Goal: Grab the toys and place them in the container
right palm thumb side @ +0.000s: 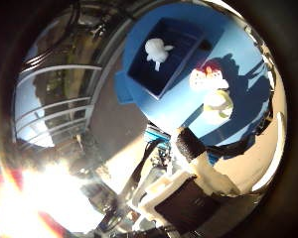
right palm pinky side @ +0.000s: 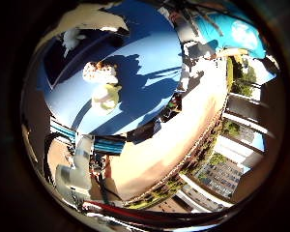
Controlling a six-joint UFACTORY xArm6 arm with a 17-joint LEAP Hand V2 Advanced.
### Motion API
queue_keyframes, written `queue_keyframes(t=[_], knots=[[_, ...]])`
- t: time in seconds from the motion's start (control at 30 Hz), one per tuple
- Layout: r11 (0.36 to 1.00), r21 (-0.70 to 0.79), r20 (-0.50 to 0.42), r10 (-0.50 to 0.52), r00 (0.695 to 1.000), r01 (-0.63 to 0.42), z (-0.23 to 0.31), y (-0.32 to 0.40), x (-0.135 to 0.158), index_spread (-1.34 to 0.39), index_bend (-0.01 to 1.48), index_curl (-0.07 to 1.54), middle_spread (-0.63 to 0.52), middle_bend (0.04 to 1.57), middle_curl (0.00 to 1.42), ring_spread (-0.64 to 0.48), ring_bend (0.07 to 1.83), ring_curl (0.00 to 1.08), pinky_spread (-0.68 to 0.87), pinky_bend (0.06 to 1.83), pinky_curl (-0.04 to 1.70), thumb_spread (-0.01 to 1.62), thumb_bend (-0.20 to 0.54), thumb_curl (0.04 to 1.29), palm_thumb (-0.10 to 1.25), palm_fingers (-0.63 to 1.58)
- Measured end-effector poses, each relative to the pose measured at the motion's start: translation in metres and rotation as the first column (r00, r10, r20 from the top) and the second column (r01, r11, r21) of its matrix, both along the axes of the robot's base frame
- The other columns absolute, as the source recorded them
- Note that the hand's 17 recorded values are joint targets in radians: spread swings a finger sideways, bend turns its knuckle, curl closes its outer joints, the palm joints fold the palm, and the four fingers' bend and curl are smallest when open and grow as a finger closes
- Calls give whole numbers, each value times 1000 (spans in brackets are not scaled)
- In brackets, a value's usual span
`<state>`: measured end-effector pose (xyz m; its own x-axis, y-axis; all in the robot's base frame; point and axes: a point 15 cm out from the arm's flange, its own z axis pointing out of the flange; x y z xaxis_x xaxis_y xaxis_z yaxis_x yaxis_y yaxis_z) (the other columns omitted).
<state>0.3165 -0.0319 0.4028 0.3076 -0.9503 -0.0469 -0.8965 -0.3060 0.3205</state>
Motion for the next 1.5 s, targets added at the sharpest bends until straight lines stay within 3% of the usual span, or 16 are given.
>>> queue_keyframes(t=[0.07,0.2,0.33,0.53,0.9,1.17,1.37,1.5], knots=[[1000,-7,-33,-14,999,13,-25,-21,-25,-108,145,265,170,191,356,315,458,308,490,795,258,1146,-29,380,582,46],[1000,-30,40,8,999,-6,-52,-58,-34,-68,153,257,167,189,355,314,444,306,494,800,249,1147,-27,376,584,72],[997,-11,-2,-83,997,83,-98,-100,-63,-49,161,257,170,185,351,314,428,305,494,795,241,1147,-27,373,585,65],[997,-19,74,-69,995,70,-135,-121,-37,-62,168,263,171,170,337,310,399,303,497,786,233,1142,-30,369,582,28],[996,41,29,-80,996,79,-193,-111,-24,-64,162,257,171,175,322,312,407,312,493,786,218,1138,-28,364,581,46],[995,75,61,-71,996,67,-208,-92,-2,-36,166,261,163,179,322,312,408,314,492,789,208,1131,-25,366,598,86],[996,65,16,-59,998,58,-227,-73,4,-24,130,239,55,268,360,282,617,356,504,827,185,1124,-19,373,634,477],[997,55,18,-53,998,52,-226,-70,8,-141,113,195,-44,542,480,183,934,469,442,925,211,1106,-8,390,714,848]])
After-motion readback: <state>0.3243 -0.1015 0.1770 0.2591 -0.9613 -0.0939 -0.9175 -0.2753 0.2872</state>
